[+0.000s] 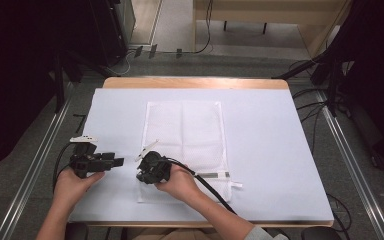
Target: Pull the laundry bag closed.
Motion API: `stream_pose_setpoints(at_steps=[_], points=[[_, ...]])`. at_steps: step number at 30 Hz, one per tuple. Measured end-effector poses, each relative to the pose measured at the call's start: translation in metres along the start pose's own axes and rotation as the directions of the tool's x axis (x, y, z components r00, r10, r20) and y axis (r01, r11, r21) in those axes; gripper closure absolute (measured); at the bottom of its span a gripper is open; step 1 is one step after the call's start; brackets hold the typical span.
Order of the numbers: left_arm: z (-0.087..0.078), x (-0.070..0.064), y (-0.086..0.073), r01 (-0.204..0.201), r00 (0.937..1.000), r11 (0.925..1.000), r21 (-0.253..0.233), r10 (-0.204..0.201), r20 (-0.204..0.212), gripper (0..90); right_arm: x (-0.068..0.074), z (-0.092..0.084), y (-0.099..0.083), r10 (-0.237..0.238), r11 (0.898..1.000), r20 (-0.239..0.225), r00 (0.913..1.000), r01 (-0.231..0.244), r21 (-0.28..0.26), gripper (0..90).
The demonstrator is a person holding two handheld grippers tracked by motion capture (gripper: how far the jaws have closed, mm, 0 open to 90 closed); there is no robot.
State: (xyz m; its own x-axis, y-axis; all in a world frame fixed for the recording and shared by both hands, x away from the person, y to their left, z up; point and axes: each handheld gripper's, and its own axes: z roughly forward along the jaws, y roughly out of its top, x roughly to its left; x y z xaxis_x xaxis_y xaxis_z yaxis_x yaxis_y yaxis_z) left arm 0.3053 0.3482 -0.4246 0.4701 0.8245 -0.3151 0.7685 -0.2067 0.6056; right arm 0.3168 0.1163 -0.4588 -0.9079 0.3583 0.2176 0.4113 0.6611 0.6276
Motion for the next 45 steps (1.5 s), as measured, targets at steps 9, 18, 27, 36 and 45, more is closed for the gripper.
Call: stream_pose_setpoints(at_steps=[9, 18, 27, 36, 45], points=[[0.0, -0.002, -0.001, -0.017, 0.9998, 0.9998, -0.008, 0.017, 0.01, 48.8, -0.002, -0.001, 0.001, 0.011, 1.0, 0.012, 0.9999, -0.011, 0.015, 87.4], [0.001, -0.005, -0.001, -0.042, 0.9991, 0.9991, -0.007, 0.042, 0.009, 50.0, -0.006, -0.001, 0.0, 0.019, 1.0, -0.009, 0.9998, -0.018, 0.008, 84.4], [0.002, -0.005, -0.001, -0.038, 0.9991, 0.9993, -0.002, 0.038, 0.017, 49.4, -0.005, 0.0, 0.003, 0.018, 1.0, 0.002, 0.9998, -0.018, 0.014, 87.6], [0.004, -0.009, 0.0, -0.055, 0.9969, 0.9981, 0.029, 0.053, 0.058, 49.5, -0.008, -0.012, 0.01, -0.007, 1.0, 0.021, 0.9997, 0.008, -0.029, 87.9], [0.008, -0.016, 0.0, -0.109, 0.9883, 0.9934, 0.037, 0.104, 0.112, 49.5, -0.013, -0.023, 0.018, -0.01, 0.997, 0.04, 0.9991, 0.013, -0.07, 87.9]])
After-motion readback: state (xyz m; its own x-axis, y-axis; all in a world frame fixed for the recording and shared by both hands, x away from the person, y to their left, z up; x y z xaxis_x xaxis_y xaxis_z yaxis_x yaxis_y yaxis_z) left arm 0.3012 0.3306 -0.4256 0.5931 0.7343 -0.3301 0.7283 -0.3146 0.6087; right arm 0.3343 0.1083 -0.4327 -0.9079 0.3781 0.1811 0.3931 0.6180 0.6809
